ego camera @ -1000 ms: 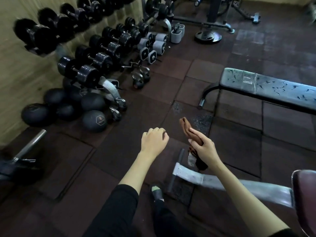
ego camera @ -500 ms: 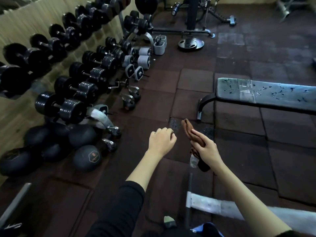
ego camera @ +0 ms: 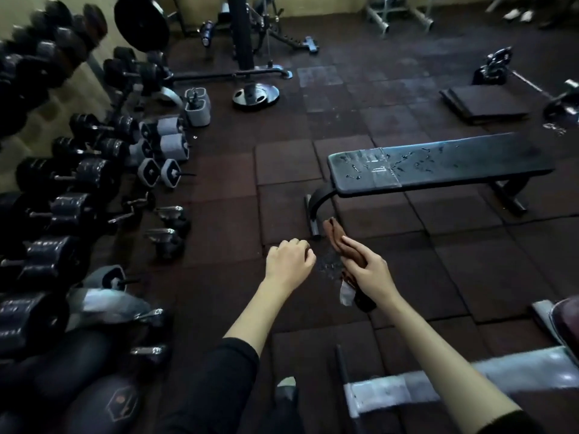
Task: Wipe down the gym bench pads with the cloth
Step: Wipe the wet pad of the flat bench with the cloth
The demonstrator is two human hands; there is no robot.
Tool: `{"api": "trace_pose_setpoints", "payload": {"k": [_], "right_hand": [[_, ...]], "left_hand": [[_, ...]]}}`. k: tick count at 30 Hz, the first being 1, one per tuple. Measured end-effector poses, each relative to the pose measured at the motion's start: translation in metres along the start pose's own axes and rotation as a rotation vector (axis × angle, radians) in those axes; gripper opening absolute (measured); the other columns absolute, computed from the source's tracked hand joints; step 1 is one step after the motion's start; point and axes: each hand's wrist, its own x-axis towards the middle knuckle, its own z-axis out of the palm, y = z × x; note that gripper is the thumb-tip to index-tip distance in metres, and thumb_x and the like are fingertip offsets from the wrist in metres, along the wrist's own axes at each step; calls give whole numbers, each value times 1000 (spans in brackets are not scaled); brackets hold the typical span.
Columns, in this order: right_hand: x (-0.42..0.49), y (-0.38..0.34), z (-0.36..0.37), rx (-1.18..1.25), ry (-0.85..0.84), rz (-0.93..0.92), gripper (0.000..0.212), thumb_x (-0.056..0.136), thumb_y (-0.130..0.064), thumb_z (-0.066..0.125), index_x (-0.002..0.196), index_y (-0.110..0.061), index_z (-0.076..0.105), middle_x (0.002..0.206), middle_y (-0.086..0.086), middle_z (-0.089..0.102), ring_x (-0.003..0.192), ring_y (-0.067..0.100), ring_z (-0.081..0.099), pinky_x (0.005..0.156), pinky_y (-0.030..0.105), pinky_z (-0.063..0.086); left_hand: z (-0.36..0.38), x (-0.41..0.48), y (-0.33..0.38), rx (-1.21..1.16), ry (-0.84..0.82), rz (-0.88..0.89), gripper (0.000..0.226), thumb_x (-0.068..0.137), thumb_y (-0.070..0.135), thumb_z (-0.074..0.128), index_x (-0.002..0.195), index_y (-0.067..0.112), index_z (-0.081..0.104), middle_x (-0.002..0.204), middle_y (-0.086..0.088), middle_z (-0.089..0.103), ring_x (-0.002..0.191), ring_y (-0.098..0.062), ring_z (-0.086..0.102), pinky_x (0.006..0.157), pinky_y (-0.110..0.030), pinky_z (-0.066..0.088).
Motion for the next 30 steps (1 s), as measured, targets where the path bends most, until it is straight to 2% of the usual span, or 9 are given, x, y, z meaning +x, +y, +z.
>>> {"api": "trace_pose_setpoints", "payload": {"k": [3, 7, 14, 18, 24, 30], "right_hand": [[21, -8, 6, 35, 70, 46, 42, 86, -5, 65, 125, -20, 61, 111, -11, 65, 90, -19, 55, 77, -1, 38], [48, -14, 8, 65, 137, 83, 43, 85, -8, 67, 126, -21, 61, 115, -9, 64, 101, -10, 56, 84, 1, 38], [94, -8, -3, 73, 217, 143, 43, 83, -16, 72, 123, -27, 62, 113, -13, 66, 101, -12, 57, 83, 2, 40], [127, 2, -15, 66, 243, 152, 43, 83, -16, 71, 124, -25, 62, 117, -10, 66, 107, -4, 57, 88, 4, 39], [190, 17, -45, 48, 270, 167, 42, 83, -16, 71, 123, -25, 62, 118, -9, 65, 109, -5, 56, 90, 4, 38], [256, 27, -83, 0, 280, 185, 42, 84, -14, 70, 125, -22, 62, 118, -8, 64, 111, -1, 56, 87, 0, 36]], "left_hand": [[-5, 31, -9, -16, -23, 61, 33, 91, 32, 42, 105, 15, 66, 102, -3, 66, 94, -27, 60, 75, -36, 44], [-9, 73, -13, -11, -65, 132, 31, 92, 31, 43, 109, 16, 64, 106, -3, 64, 98, -27, 58, 77, -36, 43], [-3, 136, -7, -21, -112, 213, 31, 93, 31, 41, 108, 17, 63, 106, -1, 64, 98, -25, 57, 76, -35, 41], [8, 177, 6, -40, -117, 242, 30, 92, 30, 42, 108, 17, 63, 106, -1, 64, 99, -25, 57, 77, -36, 42], [24, 248, 37, -59, -134, 284, 30, 93, 29, 42, 109, 16, 64, 107, -2, 65, 101, -26, 58, 78, -36, 42], [39, 326, 70, -53, -162, 306, 31, 93, 32, 41, 108, 17, 63, 106, -2, 65, 101, -26, 59, 79, -36, 43]]}}
